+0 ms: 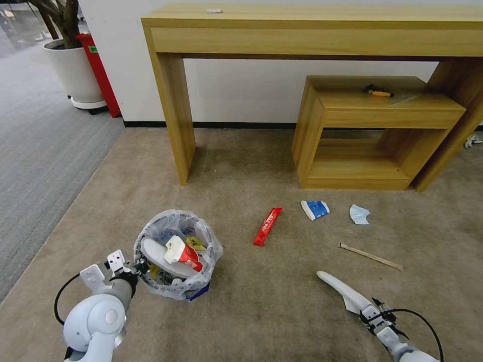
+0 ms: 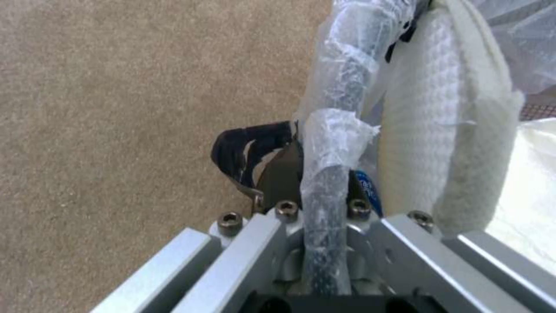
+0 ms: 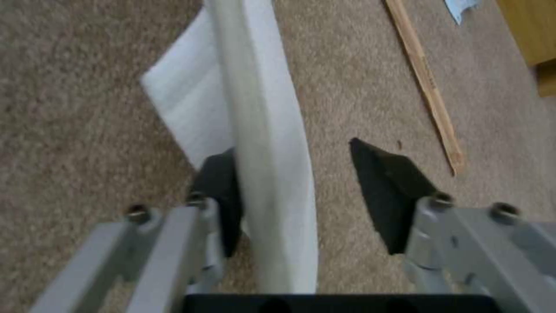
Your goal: Pick up the trash bin and place the garbage on the floor into it.
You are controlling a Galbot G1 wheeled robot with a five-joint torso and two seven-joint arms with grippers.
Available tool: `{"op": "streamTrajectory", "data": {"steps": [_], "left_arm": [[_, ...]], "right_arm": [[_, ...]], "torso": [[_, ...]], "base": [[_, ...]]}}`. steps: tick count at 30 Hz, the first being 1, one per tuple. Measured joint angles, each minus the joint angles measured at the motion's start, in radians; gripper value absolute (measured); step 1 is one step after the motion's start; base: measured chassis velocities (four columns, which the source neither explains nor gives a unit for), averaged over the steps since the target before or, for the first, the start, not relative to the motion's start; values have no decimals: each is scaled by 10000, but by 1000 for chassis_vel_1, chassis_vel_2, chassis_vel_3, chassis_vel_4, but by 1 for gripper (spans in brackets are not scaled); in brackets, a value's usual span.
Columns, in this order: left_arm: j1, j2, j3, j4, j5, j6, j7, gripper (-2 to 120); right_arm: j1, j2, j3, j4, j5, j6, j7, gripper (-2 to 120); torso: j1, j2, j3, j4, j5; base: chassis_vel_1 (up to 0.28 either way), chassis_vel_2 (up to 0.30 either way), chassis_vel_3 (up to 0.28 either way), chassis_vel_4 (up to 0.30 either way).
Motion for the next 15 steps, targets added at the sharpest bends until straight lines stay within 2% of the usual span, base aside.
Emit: {"op": "streamTrajectory", "data": {"steps": [3,5,7,9,15], "left_arm": [[20,-21,3,-16,13,0,0,0],[48,-31,1,-30,46,0,0,0],[52,-31,1,-31,49,0,0,0],[75,-22,-8,-32,78,0,-4,0],[78,-44,-2,-28,125,0,-13,0]], "right_arm": [[0,38,29,-15,-25,134,-29,34],[-16,45,81,-21,-44,265,-113,22],[-22,54,90,-38,-59,316,-128,21],[-29,94,172,-97,-93,509,-228,7],[20,146,277,-72,-61,894,-466,2]], "torso": [[0,0,0,0,1],[-1,0,0,0,0],[0,0,0,1,-1],[0,0,0,0,0],[-1,0,0,0,0]], "base": [[0,0,0,0],[0,0,0,0],[0,0,0,0],[0,0,0,0],[0,0,0,0]]}}
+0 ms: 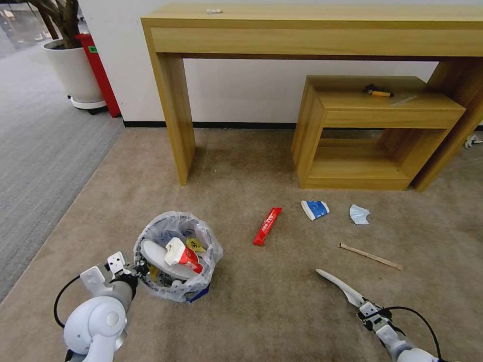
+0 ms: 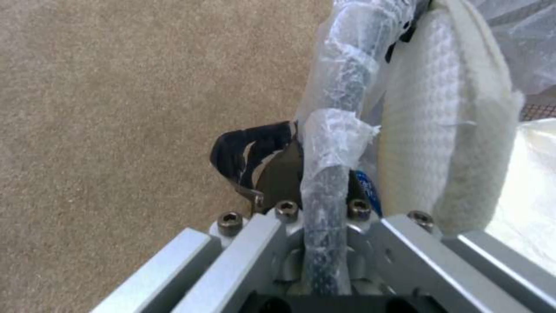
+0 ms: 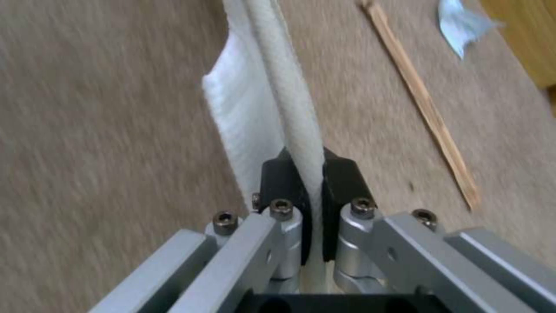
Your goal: Pick up the trash bin and place the garbage on the floor into it.
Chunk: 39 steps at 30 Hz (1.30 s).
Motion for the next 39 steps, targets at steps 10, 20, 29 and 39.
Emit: {"op": "streamTrajectory", "data": {"steps": [10,20,29,39], "left_arm": [[-54,-81,49,168,178,0,3,0],[-68,44,83,51,75,26,-30,0],[22,23,202,-158,75,79,-82,0],[122,-103,408,-284,232,89,-87,0]], "right_arm": [[1272,166,416,447,862,1735,-1531,2],[2700,180,2071,978,2706,2834,-3510,2],[3106,640,2635,1388,3903,3542,-4848,2],[3600,926,1920,2413,4667,3875,-5636,2]], "torso": [[1,0,1,1,-3],[1,0,1,2,-3],[1,0,1,1,-1],[1,0,0,2,1]], "base": [[0,0,0,0],[0,0,0,0],[0,0,0,0],[0,0,0,0]]}}
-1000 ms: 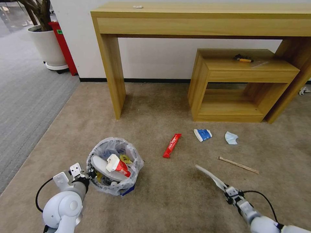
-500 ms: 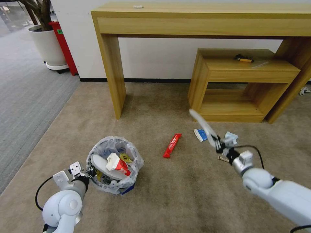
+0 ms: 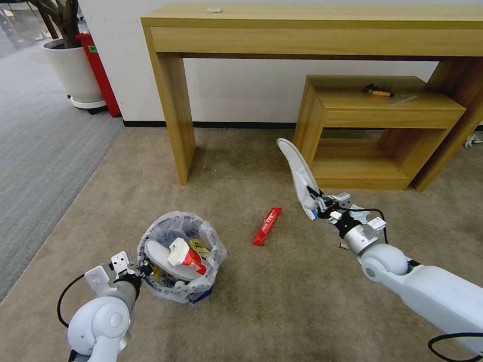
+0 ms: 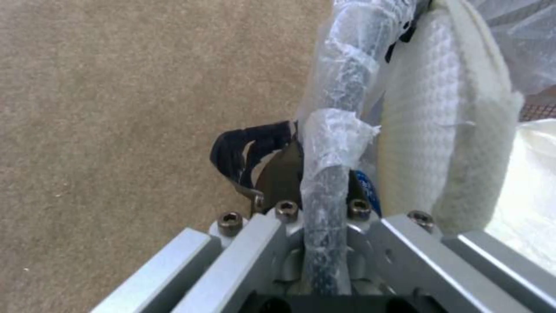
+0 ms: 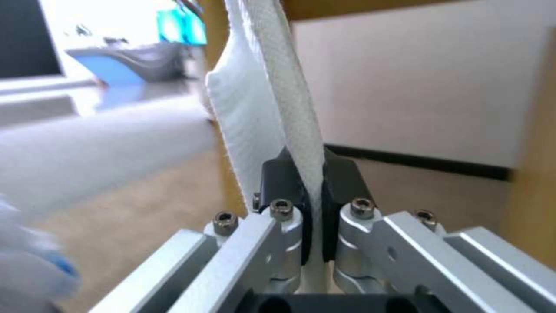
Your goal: Pick up the trash bin and place the garbage on the floor into it.
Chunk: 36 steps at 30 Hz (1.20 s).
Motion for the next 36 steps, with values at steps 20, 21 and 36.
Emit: {"op": "streamTrajectory", "data": {"steps": [20,21,36], "left_arm": [[-744,-201,1481,509,481,119,-98,0],[-780,-214,1485,539,498,122,-106,0],[-1005,-277,1545,686,488,138,-167,0]], "right_arm": [[1229,586,-2006,1595,432,-201,11,2],[1350,732,-2208,1591,463,-201,22,2],[1672,1762,-3577,955,110,-208,399,2]], "torso": [[0,0,0,2,0],[0,0,0,2,-1],[0,0,0,-1,0]], "base": [[0,0,0,0],[0,0,0,0],[0,0,0,0]]}}
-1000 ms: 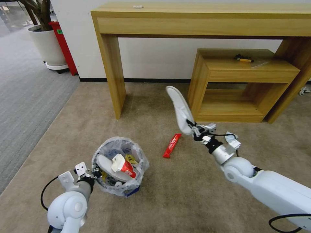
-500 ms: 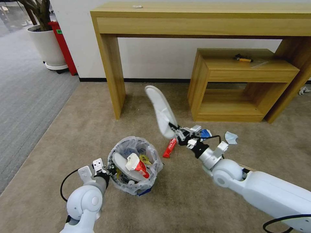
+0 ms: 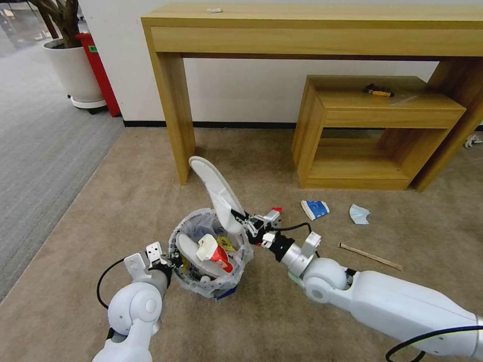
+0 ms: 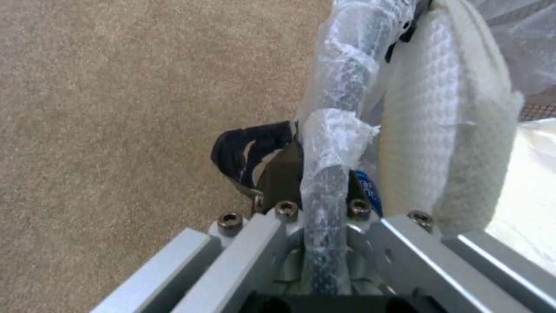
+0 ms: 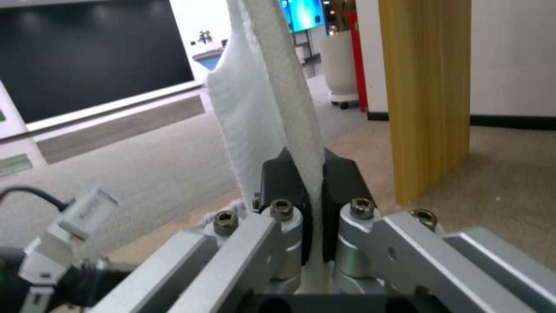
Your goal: Pick up the trash bin and place the garbage on the floor into it.
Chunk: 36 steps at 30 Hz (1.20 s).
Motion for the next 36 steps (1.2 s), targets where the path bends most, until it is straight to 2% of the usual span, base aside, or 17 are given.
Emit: {"op": "streamTrajectory", "data": {"steps": [18,21,22,25,26,29,30,33,34,36], "left_arm": [[-163,164,-97,-38,-363,8,-90,0],[-215,219,-110,1,-434,8,-102,0],[-215,219,-110,1,-434,8,-102,0],[-284,240,-118,36,-485,8,-115,0],[-284,240,-118,36,-485,8,-115,0],[-315,241,-109,60,-497,8,-115,0],[-315,241,-109,60,-497,8,-115,0],[-359,250,-102,87,-511,6,-116,0],[-359,250,-102,87,-511,6,-116,0],[-389,252,-100,121,-520,5,-116,0]], "right_arm": [[-134,293,-111,-516,-230,18,95,2],[-153,296,-63,-573,-259,-51,67,15],[-153,296,-63,-573,-259,-51,67,15],[-132,293,-46,-628,-269,-74,42,30],[-132,293,-46,-628,-269,-74,42,30],[-140,287,-44,-635,-305,-78,33,43],[-140,287,-44,-635,-305,-78,33,43],[-146,296,-31,-672,-334,-65,35,59],[-146,296,-31,-672,-334,-65,35,59],[-129,295,-18,-672,-335,-52,35,68]], "torso": [[0,0,0,0,-1],[0,0,0,0,-1],[0,0,0,0,-1],[0,1,0,0,0],[0,1,0,0,0],[0,1,0,0,0],[0,1,0,0,0],[0,1,0,0,0],[0,1,0,0,0],[0,1,0,0,0]], "base": [[0,0,0,0],[0,0,0,0],[0,0,0,0],[0,0,0,0],[0,0,0,0],[0,0,0,0],[0,0,0,0],[0,0,0,0],[0,0,0,0],[0,0,0,0]]}}
